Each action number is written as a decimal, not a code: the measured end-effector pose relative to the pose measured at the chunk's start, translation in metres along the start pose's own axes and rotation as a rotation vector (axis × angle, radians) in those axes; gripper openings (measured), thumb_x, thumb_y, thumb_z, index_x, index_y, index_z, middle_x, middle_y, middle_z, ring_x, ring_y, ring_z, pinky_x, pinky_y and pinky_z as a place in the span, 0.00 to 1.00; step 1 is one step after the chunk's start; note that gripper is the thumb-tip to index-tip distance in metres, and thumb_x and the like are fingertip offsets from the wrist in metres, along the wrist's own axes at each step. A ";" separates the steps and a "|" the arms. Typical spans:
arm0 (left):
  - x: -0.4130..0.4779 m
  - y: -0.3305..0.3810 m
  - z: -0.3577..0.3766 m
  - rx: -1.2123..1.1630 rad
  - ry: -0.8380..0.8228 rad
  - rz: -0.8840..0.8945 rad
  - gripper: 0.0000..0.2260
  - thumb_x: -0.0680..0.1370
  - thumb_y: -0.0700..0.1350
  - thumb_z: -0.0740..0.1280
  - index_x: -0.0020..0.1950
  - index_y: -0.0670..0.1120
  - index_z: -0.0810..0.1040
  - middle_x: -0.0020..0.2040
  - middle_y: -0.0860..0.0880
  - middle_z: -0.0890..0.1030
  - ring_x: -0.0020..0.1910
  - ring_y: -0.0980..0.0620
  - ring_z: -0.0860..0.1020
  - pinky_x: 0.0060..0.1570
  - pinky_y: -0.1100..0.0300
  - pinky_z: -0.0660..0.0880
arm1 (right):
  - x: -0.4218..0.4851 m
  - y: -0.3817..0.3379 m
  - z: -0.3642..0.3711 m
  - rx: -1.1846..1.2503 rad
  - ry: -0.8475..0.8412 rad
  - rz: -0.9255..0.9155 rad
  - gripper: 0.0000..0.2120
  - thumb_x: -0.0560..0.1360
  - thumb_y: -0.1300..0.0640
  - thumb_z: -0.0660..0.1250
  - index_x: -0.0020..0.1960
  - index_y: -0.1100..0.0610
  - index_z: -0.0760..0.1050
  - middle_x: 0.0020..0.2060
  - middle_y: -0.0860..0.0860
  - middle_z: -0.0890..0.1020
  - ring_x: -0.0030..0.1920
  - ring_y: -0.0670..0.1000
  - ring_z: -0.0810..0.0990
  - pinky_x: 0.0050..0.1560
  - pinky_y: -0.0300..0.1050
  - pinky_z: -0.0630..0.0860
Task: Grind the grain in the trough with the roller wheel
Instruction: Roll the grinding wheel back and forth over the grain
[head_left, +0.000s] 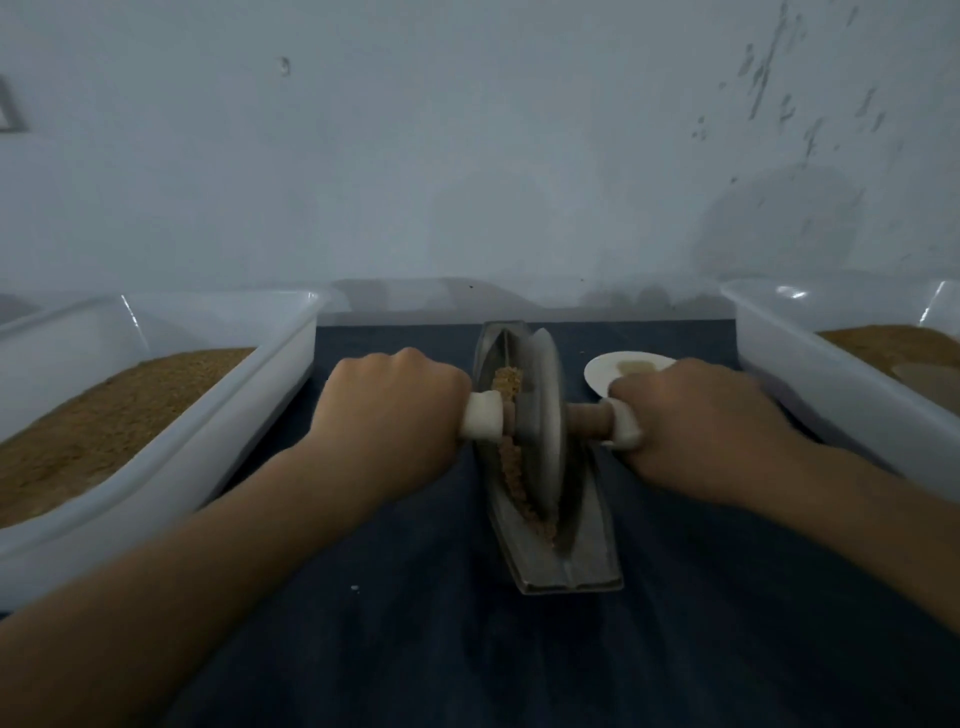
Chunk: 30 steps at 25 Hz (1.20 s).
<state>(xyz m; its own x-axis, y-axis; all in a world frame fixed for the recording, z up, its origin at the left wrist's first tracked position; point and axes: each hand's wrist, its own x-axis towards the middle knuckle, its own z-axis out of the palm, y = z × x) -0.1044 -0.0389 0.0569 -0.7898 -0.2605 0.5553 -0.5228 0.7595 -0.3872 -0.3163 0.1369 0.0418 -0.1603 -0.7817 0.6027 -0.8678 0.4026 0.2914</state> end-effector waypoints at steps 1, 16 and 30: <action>-0.007 -0.004 -0.005 -0.001 0.065 0.025 0.20 0.62 0.53 0.76 0.31 0.56 0.63 0.27 0.56 0.53 0.24 0.57 0.47 0.27 0.66 0.47 | -0.007 0.002 -0.007 -0.023 0.103 -0.037 0.12 0.64 0.39 0.61 0.32 0.46 0.64 0.26 0.40 0.54 0.25 0.39 0.50 0.27 0.33 0.43; -0.004 -0.006 0.007 -0.024 0.077 -0.018 0.21 0.59 0.52 0.75 0.30 0.55 0.61 0.26 0.56 0.53 0.23 0.56 0.47 0.27 0.67 0.47 | -0.003 0.001 -0.008 -0.036 -0.005 0.006 0.12 0.60 0.38 0.62 0.30 0.44 0.63 0.23 0.39 0.57 0.22 0.39 0.53 0.24 0.33 0.43; -0.007 -0.004 -0.002 -0.012 0.072 0.008 0.23 0.59 0.53 0.77 0.33 0.55 0.61 0.27 0.56 0.52 0.23 0.55 0.50 0.27 0.66 0.47 | -0.012 0.005 -0.004 0.032 0.064 0.010 0.11 0.64 0.39 0.59 0.33 0.45 0.63 0.24 0.40 0.58 0.24 0.38 0.54 0.25 0.33 0.46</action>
<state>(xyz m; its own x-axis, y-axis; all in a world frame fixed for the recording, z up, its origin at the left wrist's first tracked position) -0.0964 -0.0388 0.0555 -0.7686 -0.2112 0.6038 -0.5123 0.7685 -0.3833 -0.3166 0.1498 0.0388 -0.1396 -0.7451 0.6522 -0.8810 0.3941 0.2617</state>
